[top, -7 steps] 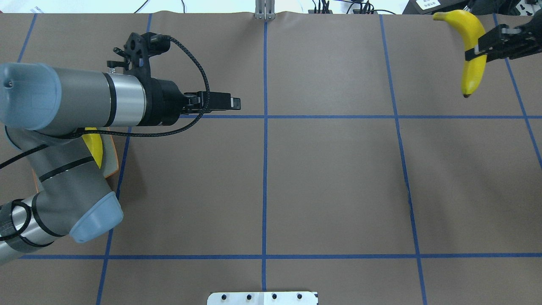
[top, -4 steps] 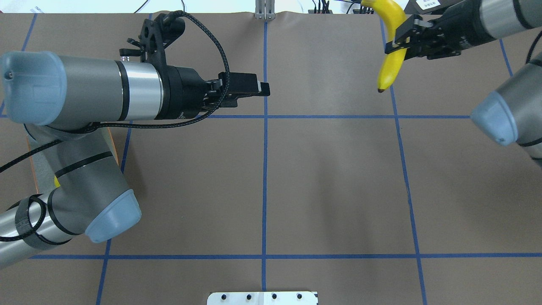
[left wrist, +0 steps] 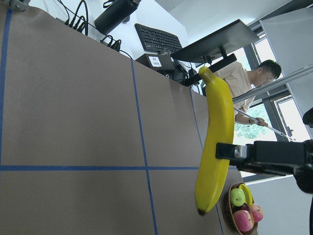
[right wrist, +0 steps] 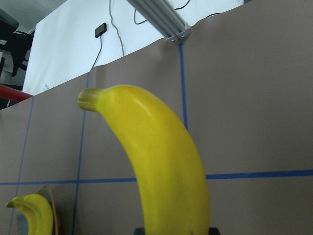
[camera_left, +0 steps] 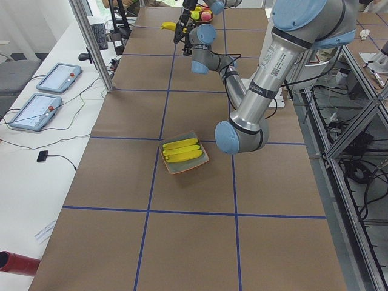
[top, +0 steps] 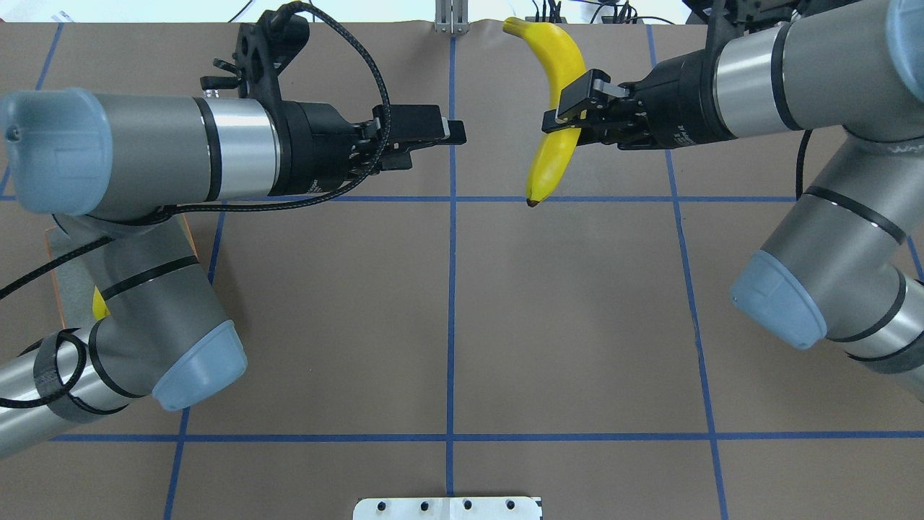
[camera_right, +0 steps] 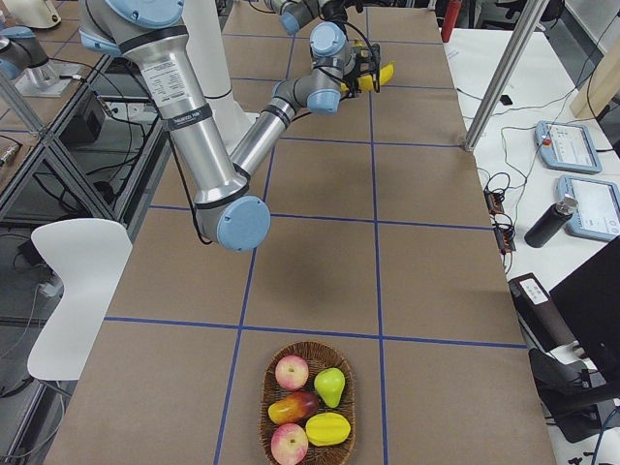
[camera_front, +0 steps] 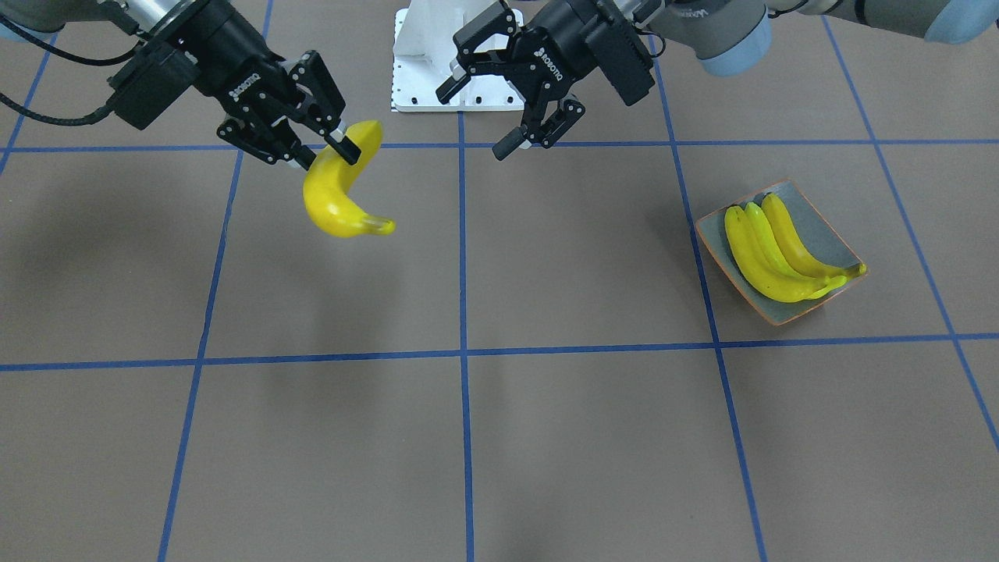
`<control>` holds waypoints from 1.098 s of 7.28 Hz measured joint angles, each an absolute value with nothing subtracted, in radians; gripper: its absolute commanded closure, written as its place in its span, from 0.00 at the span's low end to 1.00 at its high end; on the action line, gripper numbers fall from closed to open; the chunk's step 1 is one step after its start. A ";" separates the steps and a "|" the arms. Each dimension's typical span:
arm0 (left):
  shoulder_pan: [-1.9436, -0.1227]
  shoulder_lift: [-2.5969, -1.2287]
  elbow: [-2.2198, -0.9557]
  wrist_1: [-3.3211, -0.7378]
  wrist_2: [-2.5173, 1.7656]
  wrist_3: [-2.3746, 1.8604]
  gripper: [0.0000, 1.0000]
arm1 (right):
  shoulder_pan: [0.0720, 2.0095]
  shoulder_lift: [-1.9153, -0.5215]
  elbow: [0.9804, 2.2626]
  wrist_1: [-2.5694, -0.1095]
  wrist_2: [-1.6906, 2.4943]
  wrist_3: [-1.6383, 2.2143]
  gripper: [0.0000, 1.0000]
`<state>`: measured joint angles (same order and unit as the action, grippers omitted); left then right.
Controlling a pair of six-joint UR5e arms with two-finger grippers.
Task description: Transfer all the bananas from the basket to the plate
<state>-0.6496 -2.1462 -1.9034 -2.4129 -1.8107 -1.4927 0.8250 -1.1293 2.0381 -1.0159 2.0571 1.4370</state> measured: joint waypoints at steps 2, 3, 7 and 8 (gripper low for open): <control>-0.633 -2.141 -1.903 -2.451 -1.812 -1.493 0.01 | 0.793 -1.128 2.044 -0.949 2.043 1.489 1.00; -0.622 -2.138 -1.904 -2.475 -1.813 -1.493 0.01 | 0.781 -1.127 2.041 -0.923 2.026 1.511 1.00; -0.558 -2.135 -1.905 -2.534 -1.817 -1.491 0.09 | 0.753 -1.128 1.999 -0.770 1.964 1.579 1.00; -0.550 -2.135 -1.909 -2.536 -1.817 -1.491 0.15 | 0.748 -1.128 1.997 -0.751 1.960 1.590 1.00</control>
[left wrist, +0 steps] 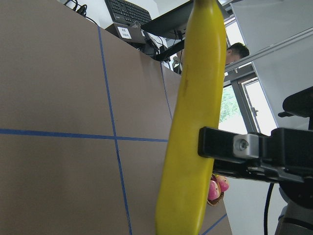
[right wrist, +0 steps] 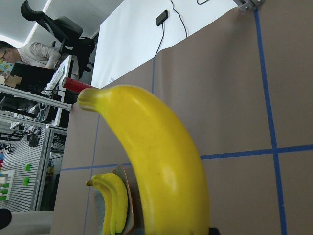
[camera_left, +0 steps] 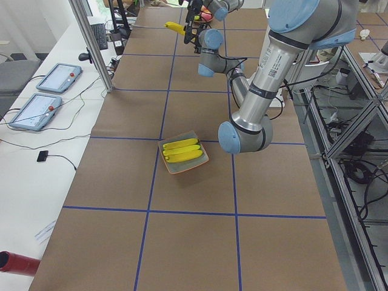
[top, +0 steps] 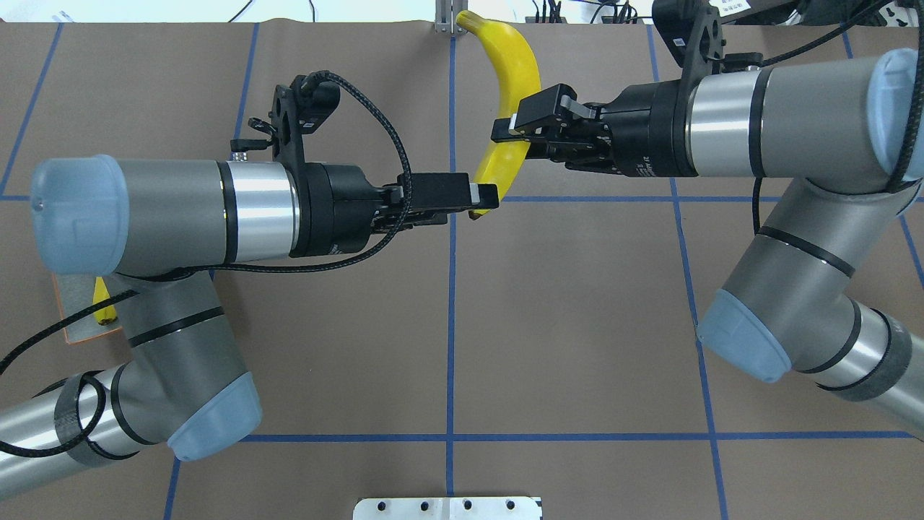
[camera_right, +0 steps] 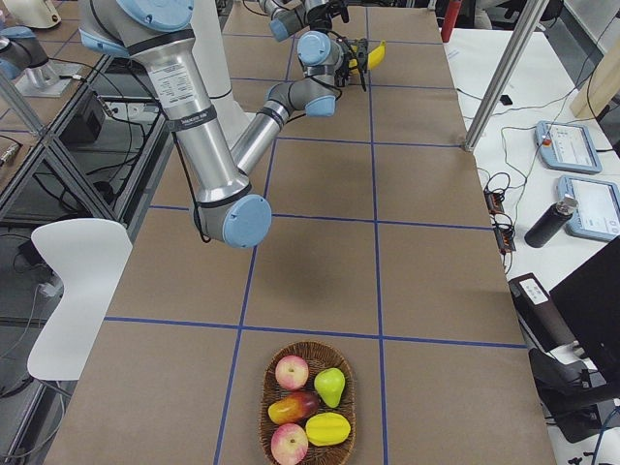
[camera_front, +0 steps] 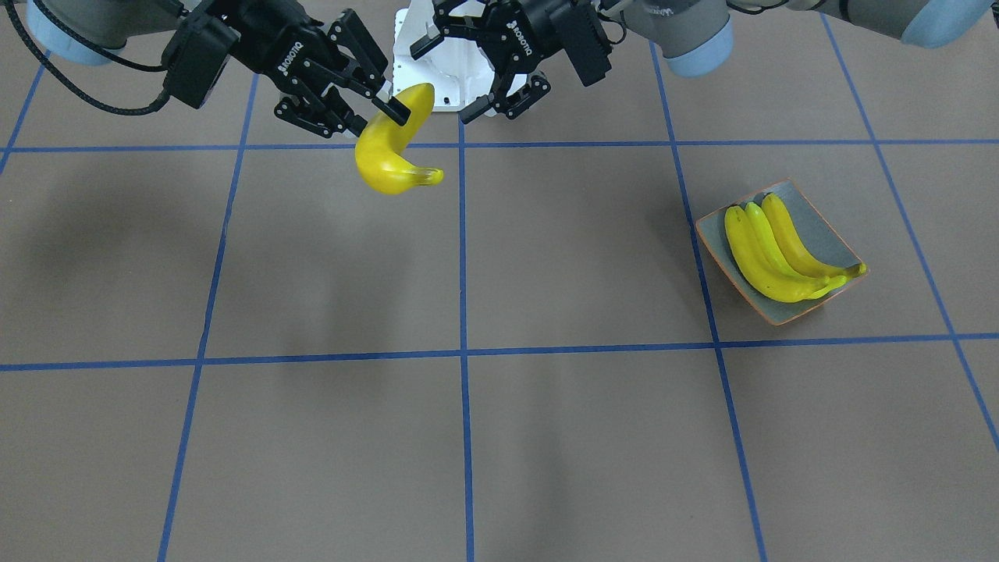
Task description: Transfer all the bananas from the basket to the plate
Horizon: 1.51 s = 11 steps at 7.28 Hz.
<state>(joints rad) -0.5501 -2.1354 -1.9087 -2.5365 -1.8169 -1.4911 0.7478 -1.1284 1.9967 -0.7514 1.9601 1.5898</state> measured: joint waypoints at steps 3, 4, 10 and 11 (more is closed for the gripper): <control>-0.536 -2.135 -1.909 -2.562 -1.818 -1.491 0.18 | 0.725 -1.129 1.997 -0.715 1.948 1.601 1.00; -0.535 -2.135 -1.910 -2.567 -1.818 -1.492 0.23 | 0.709 -1.129 1.997 -0.702 1.933 1.603 1.00; -0.531 -2.126 -1.915 -2.590 -1.820 -1.491 1.00 | 0.673 -1.137 1.996 -0.607 1.913 1.605 0.22; -0.531 -2.122 -1.918 -2.591 -1.819 -1.491 1.00 | 0.672 -1.137 1.997 -0.606 1.913 1.598 0.00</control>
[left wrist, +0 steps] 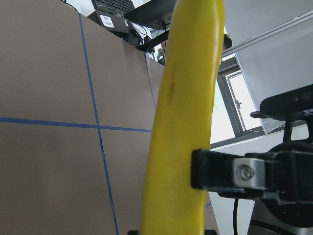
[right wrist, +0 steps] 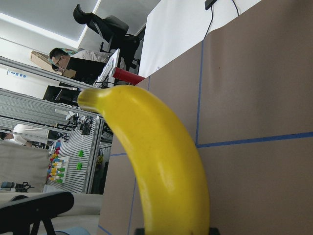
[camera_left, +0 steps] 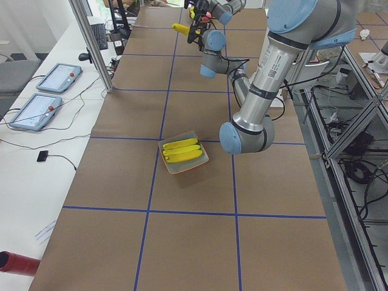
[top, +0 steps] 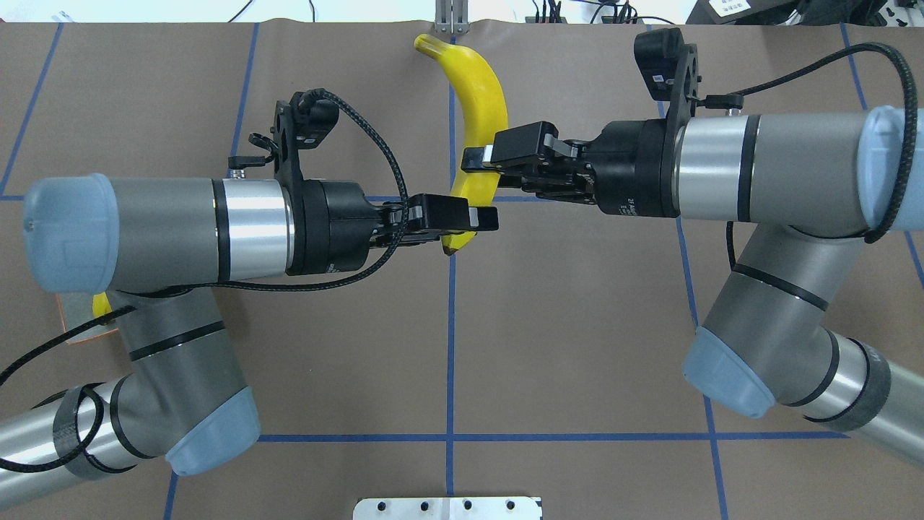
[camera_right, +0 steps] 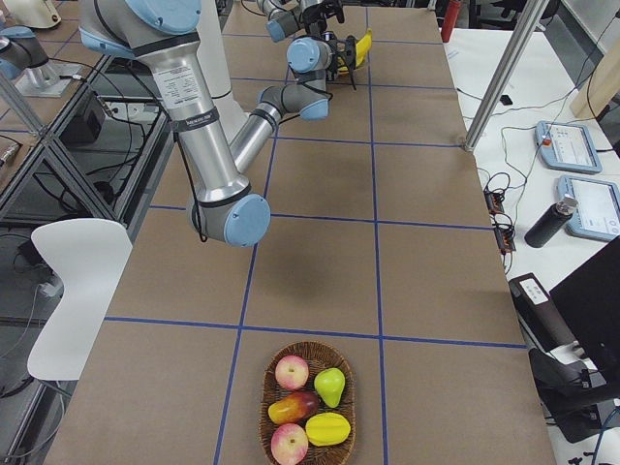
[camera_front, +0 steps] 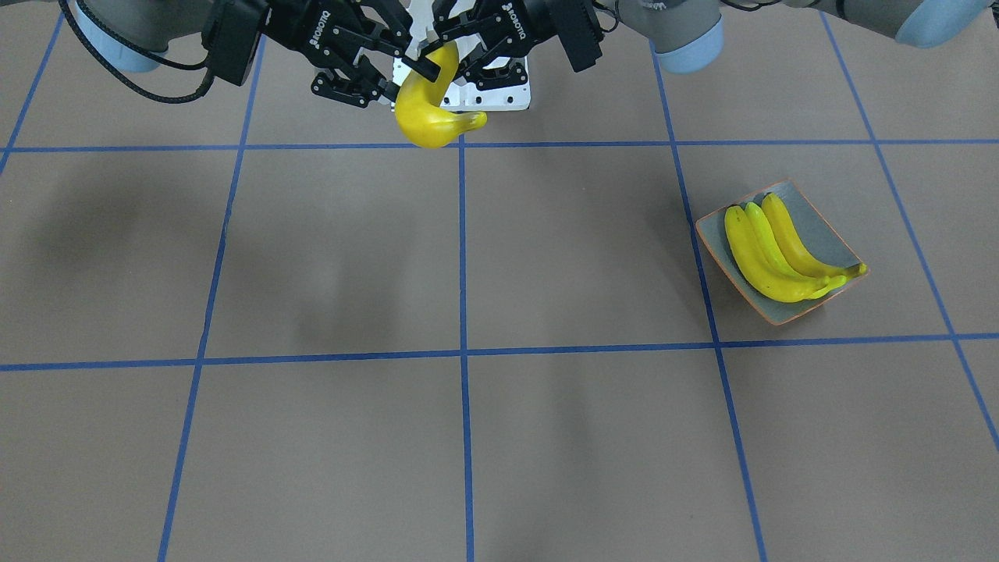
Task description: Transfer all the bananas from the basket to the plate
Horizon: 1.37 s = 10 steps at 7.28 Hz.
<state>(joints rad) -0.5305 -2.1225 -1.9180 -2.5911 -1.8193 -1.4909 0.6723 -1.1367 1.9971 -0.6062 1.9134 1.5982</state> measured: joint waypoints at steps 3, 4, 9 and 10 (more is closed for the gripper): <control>-0.531 -2.110 -1.916 -2.590 -1.819 -1.491 1.00 | 0.678 -1.133 2.008 -0.606 1.895 1.540 0.00; -0.530 -2.093 -1.917 -2.590 -1.821 -1.491 1.00 | 0.692 -1.134 2.015 -0.609 1.895 1.524 0.00; -0.537 -1.810 -1.975 -2.581 -1.866 -1.490 1.00 | 0.832 -1.198 2.012 -0.832 1.904 1.480 0.00; -0.540 -1.741 -1.978 -2.580 -1.863 -1.490 1.00 | 0.859 -1.221 2.008 -0.899 1.906 1.417 0.00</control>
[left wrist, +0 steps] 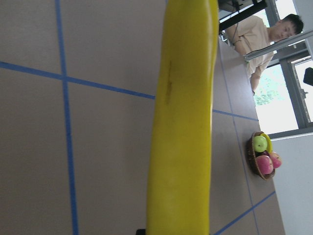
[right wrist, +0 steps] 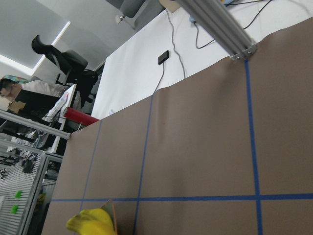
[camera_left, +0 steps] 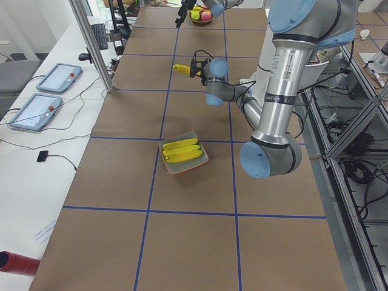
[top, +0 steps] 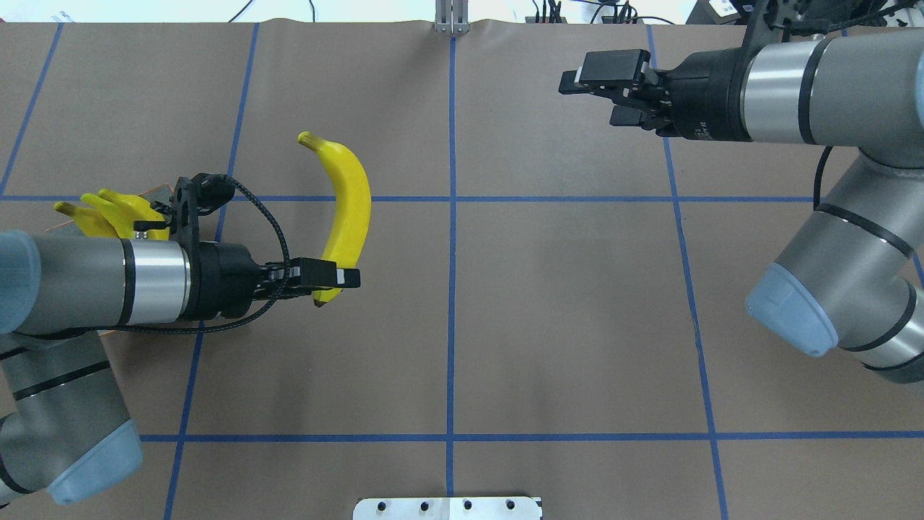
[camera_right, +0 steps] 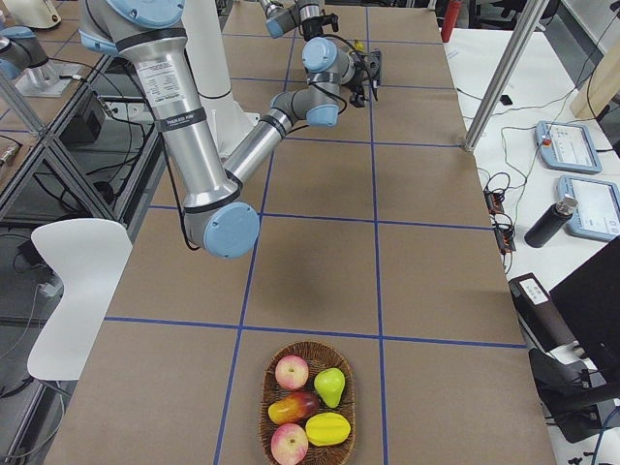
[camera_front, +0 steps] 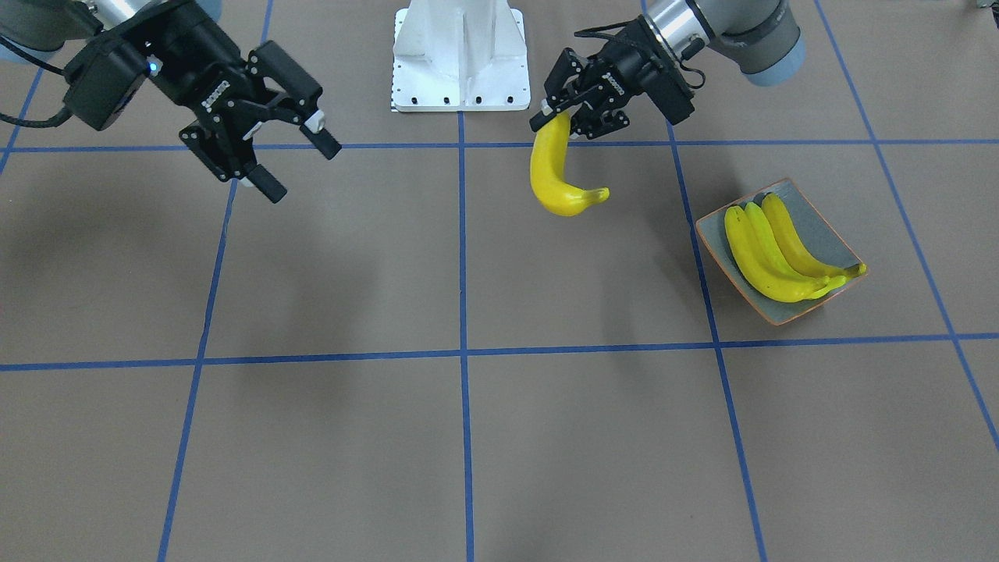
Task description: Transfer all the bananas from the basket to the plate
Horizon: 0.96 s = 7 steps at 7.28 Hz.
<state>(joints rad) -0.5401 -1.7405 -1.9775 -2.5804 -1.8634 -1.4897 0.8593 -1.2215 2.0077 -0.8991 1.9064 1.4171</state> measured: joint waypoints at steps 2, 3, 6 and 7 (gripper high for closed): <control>-0.542 -1.608 -1.979 -2.570 -1.836 -1.494 1.00 | 0.928 -1.274 1.986 -0.998 1.936 1.254 0.00; -0.543 -1.570 -1.980 -2.543 -1.824 -1.524 1.00 | 0.991 -1.294 1.956 -1.013 2.000 1.173 0.00; -0.552 -1.543 -1.982 -2.369 -1.789 -1.655 1.00 | 1.195 -1.376 1.855 -1.019 2.200 0.874 0.00; -0.555 -1.530 -1.982 -2.327 -1.779 -1.670 1.00 | 1.234 -1.395 1.831 -1.018 2.236 0.806 0.00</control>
<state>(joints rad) -0.5555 -1.5298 -1.9824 -2.3270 -1.7794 -1.6702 1.2343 -1.3949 1.8309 -1.0178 2.2364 0.8058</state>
